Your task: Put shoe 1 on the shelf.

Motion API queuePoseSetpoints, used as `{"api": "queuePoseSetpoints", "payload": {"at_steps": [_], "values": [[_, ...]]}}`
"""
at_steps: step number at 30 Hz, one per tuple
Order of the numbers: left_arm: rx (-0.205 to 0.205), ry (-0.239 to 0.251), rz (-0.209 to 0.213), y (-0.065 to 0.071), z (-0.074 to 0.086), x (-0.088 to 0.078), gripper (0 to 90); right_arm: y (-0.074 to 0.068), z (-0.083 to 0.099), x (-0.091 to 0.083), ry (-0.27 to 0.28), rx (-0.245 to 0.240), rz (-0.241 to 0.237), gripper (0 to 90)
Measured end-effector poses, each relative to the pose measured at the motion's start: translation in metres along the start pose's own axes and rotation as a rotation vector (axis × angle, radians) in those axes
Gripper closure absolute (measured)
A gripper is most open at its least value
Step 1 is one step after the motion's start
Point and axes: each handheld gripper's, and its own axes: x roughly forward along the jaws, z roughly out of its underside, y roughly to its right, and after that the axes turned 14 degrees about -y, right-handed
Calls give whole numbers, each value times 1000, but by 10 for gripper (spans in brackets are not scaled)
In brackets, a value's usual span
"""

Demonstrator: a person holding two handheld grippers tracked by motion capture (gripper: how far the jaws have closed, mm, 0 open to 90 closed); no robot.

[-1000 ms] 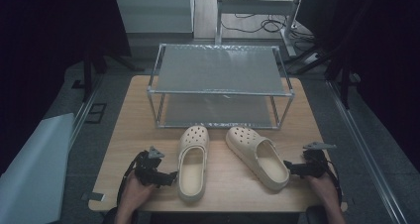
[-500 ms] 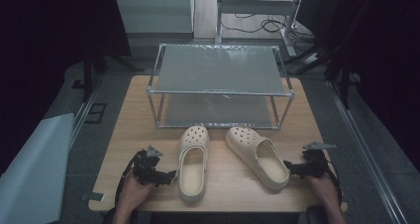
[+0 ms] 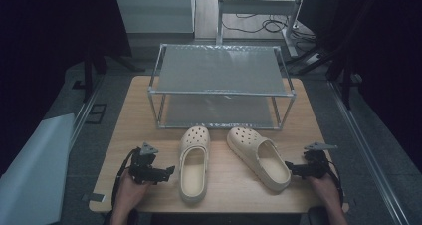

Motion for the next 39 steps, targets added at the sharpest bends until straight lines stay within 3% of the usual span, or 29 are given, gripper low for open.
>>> {"api": "queuePoseSetpoints", "payload": {"at_steps": [7, 10, 13, 20, 24, 27, 33, 39], "values": [[9, 12, 22, 11, -6, -11, 92, 0, 0, 0, -2, 3, 2, 83], [-1, 22, 60, 15, -8, -15, 124, 0, 0, -1, 8, 0, 7, 90], [-7, 22, 59, 18, -11, -16, 144, 0, 0, -2, 21, 3, 9, 93], [28, -31, 77, 34, -25, -4, 144, 0, 0, -5, 34, 6, 20, 96], [36, -86, 56, 43, -36, 9, 145, 1, 0, -4, 30, 12, 18, 103], [23, -103, 30, 45, -40, 15, 163, 2, 0, -4, 28, 14, 17, 106], [-32, -121, 37, 43, -53, 24, 346, 2, 1, -3, 25, 15, 17, 112], [-85, -163, -9, 44, -57, 29, 456, 2, 1, -3, 22, 14, 16, 121]]}}
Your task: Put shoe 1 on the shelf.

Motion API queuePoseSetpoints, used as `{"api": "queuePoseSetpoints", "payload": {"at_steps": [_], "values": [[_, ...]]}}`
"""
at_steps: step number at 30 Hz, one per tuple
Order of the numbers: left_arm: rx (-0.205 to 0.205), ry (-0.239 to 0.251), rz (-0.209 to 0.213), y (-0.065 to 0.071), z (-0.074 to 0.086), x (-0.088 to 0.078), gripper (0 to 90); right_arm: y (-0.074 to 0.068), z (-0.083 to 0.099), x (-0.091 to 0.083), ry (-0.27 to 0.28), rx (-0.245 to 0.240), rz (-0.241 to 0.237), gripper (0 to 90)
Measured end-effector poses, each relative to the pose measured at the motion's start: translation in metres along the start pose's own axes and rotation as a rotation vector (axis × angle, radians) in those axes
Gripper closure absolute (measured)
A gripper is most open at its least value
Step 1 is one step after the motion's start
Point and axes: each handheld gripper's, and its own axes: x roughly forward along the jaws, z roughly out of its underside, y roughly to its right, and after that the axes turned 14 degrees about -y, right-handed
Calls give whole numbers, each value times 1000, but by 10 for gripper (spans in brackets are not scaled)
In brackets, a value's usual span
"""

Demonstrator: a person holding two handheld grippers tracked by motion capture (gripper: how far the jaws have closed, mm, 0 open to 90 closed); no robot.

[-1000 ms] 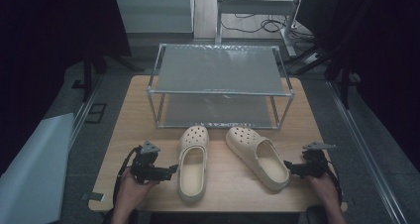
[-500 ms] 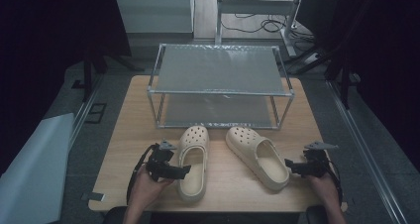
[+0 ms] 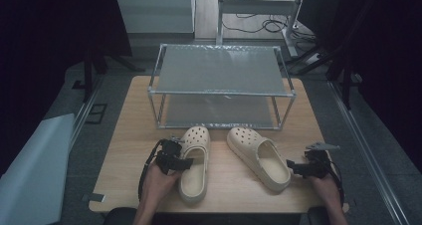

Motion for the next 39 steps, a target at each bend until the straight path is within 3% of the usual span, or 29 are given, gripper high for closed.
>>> {"api": "queuePoseSetpoints", "payload": {"at_steps": [2, 5, 9, 11, 17, 19, 26, 27, 28, 29, 33, 39], "values": [[-14, -2, -14, 0, 0, 0, 535, 0, 0, 0, -1, -1, 0, 123], [-62, 3, 5, -5, 1, 0, 578, 0, 0, 0, -2, -3, 0, 124], [-53, 13, -24, -7, 2, -1, 691, 0, 0, 0, -4, -4, 0, 125], [-51, 17, -25, -9, 3, -1, 704, -1, 0, 0, -4, -5, 0, 125], [-62, 44, 12, -21, 6, -2, 762, -1, 0, 1, -9, -7, -2, 127], [-78, 54, 65, -30, 9, -2, 765, -1, 0, 1, -10, -8, -1, 128], [-99, 69, 145, -42, 12, -1, 770, -1, 0, 2, -16, -11, -3, 129], [-116, 79, 185, -49, 13, 0, 771, -2, 0, 2, -17, -12, -3, 129], [-116, 79, 185, -49, 13, 0, 771, -2, 0, 2, -17, -12, -3, 129], [-137, 91, 230, -55, 15, 1, 771, -2, 0, 2, -17, -13, -4, 130], [-165, 113, 304, -65, 19, 4, 773, -2, 0, 2, -18, -14, -3, 130], [-165, 119, 335, -69, 19, 5, 774, -2, 0, 1, -18, -14, -3, 130]]}}
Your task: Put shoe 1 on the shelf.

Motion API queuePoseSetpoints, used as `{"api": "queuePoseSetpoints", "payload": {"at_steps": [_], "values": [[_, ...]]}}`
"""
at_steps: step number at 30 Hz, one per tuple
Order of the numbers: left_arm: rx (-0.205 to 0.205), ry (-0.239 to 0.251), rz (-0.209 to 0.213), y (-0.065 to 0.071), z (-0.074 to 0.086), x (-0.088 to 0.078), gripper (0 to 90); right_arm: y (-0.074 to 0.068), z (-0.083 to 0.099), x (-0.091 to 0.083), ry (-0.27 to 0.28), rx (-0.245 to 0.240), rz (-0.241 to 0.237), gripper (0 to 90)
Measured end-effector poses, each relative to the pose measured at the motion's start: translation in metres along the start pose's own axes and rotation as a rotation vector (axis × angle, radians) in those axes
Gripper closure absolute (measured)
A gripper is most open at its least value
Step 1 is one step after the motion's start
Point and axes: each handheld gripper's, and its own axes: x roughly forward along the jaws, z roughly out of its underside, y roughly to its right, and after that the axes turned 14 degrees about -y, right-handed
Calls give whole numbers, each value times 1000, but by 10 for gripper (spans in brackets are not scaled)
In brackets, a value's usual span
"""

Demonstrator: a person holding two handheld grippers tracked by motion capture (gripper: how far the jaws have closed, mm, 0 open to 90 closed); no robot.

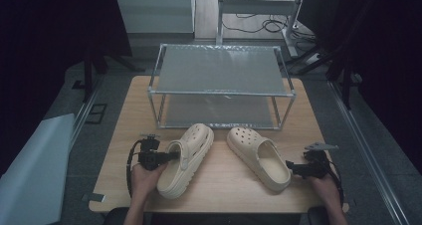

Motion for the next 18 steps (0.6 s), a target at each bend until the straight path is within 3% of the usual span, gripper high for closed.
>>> {"api": "queuePoseSetpoints", "payload": {"at_steps": [2, 8, 18], "values": [[1, -3, 9, -1, 0, 0, 774, 0, 0, 0, 1, 0, 0, 130], [-23, 27, 94, -4, 0, -5, 774, 1, 0, 0, 0, 7, -4, 130], [-27, 60, 160, 1, -5, -13, 773, 2, 1, 0, 1, 21, -1, 130]]}}
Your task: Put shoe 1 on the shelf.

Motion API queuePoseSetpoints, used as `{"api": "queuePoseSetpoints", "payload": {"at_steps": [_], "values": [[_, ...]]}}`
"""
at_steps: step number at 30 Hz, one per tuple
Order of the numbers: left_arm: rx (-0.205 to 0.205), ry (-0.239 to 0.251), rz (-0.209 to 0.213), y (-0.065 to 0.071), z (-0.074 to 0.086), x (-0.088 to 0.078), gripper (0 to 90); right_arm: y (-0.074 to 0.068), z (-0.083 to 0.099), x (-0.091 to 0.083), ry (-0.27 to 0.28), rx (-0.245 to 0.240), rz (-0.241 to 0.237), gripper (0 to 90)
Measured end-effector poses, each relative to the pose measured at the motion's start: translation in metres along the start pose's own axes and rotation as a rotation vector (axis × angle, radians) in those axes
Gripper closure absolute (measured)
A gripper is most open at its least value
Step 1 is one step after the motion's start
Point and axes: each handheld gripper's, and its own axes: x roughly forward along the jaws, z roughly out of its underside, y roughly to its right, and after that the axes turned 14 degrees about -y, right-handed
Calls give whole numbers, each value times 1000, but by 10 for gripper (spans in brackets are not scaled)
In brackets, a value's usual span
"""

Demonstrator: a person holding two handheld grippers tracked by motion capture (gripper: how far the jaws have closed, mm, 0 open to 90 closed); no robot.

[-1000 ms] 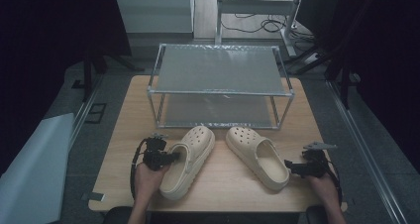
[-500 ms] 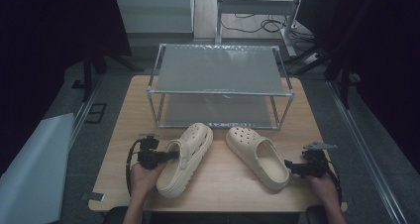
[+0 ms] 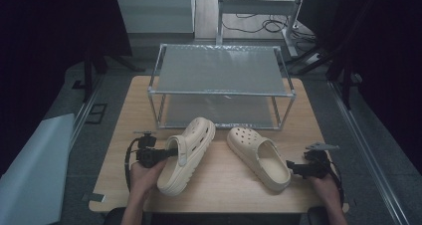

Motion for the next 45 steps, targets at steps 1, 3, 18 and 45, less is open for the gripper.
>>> {"api": "queuePoseSetpoints", "payload": {"at_steps": [1, 3, 18, 45], "values": [[0, 0, 0, 0, 0, 0, 773, 0, 0, 0, 0, 0, 0, 130], [-2, 3, 22, 3, -5, -3, 772, 0, 0, 0, 5, 2, -1, 129], [1, 25, 118, 20, -24, -27, 772, 1, 0, 0, 17, 5, -21, 109], [-10, 32, 184, 53, -69, -59, 769, 3, 1, 0, 37, 16, -45, 0]]}}
